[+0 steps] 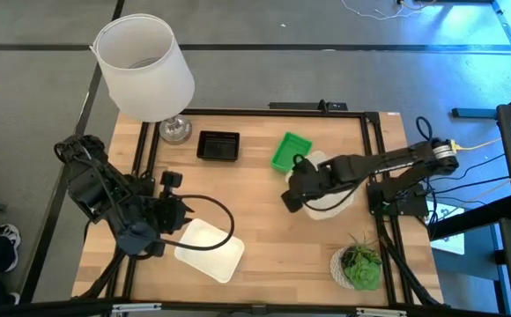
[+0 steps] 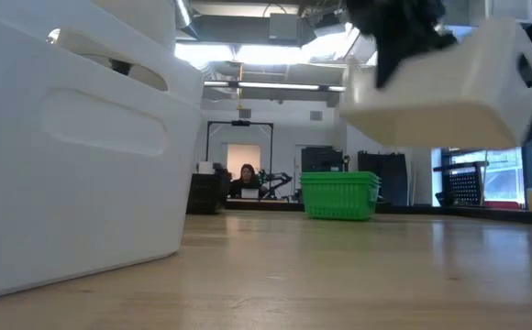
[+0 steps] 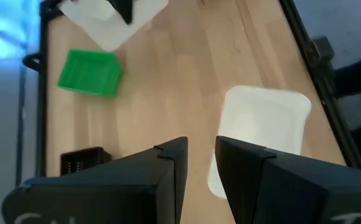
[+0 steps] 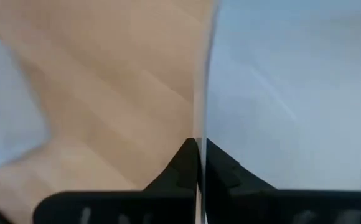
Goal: Stack baskets by color
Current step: Stack the right white bin on top of the left white bin
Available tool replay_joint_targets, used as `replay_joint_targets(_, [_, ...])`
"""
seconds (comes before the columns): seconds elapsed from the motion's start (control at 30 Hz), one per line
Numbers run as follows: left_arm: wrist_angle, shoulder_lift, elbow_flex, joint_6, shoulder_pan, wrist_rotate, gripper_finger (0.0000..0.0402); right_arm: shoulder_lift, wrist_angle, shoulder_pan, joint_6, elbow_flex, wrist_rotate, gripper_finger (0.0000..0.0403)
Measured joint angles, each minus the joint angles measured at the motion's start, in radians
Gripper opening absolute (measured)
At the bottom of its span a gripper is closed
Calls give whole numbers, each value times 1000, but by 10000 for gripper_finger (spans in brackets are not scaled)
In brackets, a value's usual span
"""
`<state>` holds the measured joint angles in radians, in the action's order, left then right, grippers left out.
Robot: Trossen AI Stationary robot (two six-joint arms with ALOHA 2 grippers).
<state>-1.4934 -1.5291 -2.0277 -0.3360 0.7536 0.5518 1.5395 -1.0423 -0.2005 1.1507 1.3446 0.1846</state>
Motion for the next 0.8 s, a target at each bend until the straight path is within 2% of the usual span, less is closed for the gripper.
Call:
replay_joint_targets(0.2, [-77, 0, 10, -99, 9, -169, 75, 84, 18, -89, -61, 190, 97, 1])
replay_joint_targets(0.37, [-77, -1, 68, -199, 28, -272, 75, 196, 94, -146, -180, 342, 114, 1])
replay_joint_targets(0.67, [-78, -1, 215, -394, 103, -274, 75, 435, 234, -185, -481, 671, 110, 0])
replay_joint_targets(0.8, [-78, -1, 273, -442, 115, -270, 75, 509, 380, -185, -602, 781, 92, 0])
